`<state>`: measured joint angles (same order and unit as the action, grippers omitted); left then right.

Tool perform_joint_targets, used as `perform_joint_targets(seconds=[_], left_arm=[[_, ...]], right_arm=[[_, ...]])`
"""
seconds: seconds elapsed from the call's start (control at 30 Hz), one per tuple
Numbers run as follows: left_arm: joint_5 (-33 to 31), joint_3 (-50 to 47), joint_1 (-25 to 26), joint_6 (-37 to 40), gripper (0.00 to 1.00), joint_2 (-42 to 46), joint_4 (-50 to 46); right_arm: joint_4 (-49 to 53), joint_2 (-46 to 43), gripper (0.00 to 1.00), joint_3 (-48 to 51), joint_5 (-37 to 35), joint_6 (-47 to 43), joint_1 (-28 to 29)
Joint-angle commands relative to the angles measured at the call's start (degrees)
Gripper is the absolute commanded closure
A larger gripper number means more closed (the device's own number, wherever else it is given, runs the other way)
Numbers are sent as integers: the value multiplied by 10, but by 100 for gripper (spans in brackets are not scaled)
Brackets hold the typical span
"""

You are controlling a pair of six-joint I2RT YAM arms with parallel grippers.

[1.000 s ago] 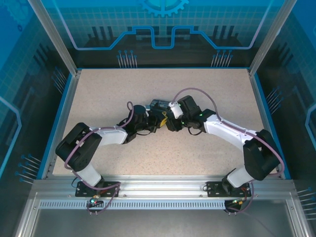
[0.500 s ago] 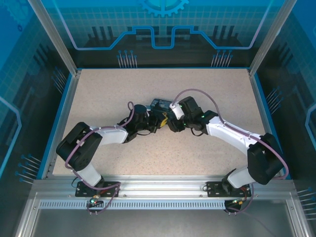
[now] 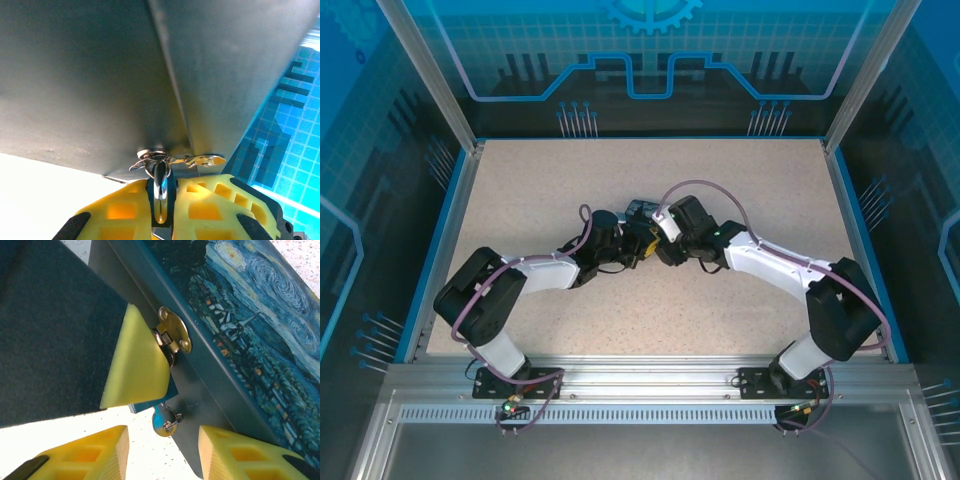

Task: Unlock the padlock with the key

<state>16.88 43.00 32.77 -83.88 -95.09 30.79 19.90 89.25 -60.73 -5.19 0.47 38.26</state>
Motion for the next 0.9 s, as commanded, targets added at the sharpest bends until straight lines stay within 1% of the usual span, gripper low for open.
perform_joint_targets(seconds=[0.0, 0.17, 0.47, 0.63, 0.73, 0.87], left_arm=[[17, 19, 1, 9, 100, 21, 3], [17, 21, 1, 10, 100, 21, 1], [18, 28, 0, 12, 100, 19, -2], [19, 30, 0, 12, 100, 20, -3], [18, 28, 1, 13, 100, 21, -3], [17, 20, 1, 19, 100, 20, -2]], right_arm=[[1, 17, 61, -23, -11, -11, 8], [1, 28, 66, -29, -15, -16, 9], [-3, 29, 67, -10, -22, -18, 13], [-8, 32, 86, -8, -30, -12, 13], [-6, 33, 92, -13, -23, -1, 12], [-10, 24, 98, -15, 40, 25, 3]])
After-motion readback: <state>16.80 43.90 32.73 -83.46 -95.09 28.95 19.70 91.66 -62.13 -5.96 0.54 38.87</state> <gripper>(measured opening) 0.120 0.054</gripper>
